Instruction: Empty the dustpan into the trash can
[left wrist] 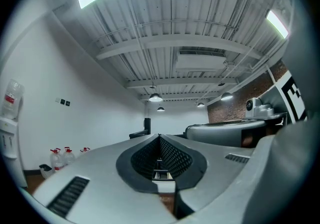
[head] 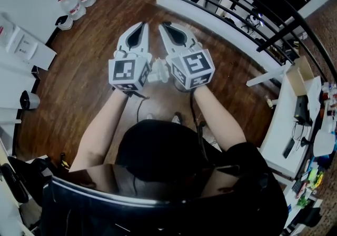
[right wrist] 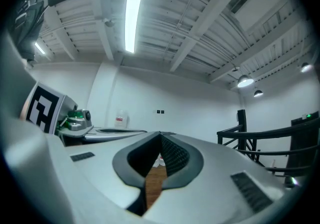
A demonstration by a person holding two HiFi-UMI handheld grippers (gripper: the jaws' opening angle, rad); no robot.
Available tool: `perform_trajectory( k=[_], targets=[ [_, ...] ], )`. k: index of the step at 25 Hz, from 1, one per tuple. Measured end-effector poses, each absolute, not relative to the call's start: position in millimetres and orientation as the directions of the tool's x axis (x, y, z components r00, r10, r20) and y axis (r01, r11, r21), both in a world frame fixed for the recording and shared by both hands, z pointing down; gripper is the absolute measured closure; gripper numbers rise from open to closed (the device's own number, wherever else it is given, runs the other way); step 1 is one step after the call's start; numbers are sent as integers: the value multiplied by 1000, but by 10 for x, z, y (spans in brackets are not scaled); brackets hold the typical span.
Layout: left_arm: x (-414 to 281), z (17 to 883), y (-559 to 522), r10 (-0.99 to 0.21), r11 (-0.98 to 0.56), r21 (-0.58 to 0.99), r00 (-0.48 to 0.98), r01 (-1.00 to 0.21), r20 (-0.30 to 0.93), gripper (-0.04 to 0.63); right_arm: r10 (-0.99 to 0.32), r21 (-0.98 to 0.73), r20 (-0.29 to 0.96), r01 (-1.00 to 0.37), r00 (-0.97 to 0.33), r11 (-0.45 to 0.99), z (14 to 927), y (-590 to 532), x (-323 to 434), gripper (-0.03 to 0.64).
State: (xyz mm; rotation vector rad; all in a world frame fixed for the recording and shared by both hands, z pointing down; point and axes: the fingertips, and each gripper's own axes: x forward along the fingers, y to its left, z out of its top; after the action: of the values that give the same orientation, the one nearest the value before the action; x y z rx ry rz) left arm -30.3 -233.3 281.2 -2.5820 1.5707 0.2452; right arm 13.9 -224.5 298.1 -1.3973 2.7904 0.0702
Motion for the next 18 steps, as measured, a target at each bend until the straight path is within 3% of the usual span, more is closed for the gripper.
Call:
perform_trajectory(
  k=[18],
  targets=[
    [-385,2829,-2376,-888,-430,15,420,-903,-187,591,-803,38,-21,-803,-596,595,3024,-2277,113,613]
  ],
)
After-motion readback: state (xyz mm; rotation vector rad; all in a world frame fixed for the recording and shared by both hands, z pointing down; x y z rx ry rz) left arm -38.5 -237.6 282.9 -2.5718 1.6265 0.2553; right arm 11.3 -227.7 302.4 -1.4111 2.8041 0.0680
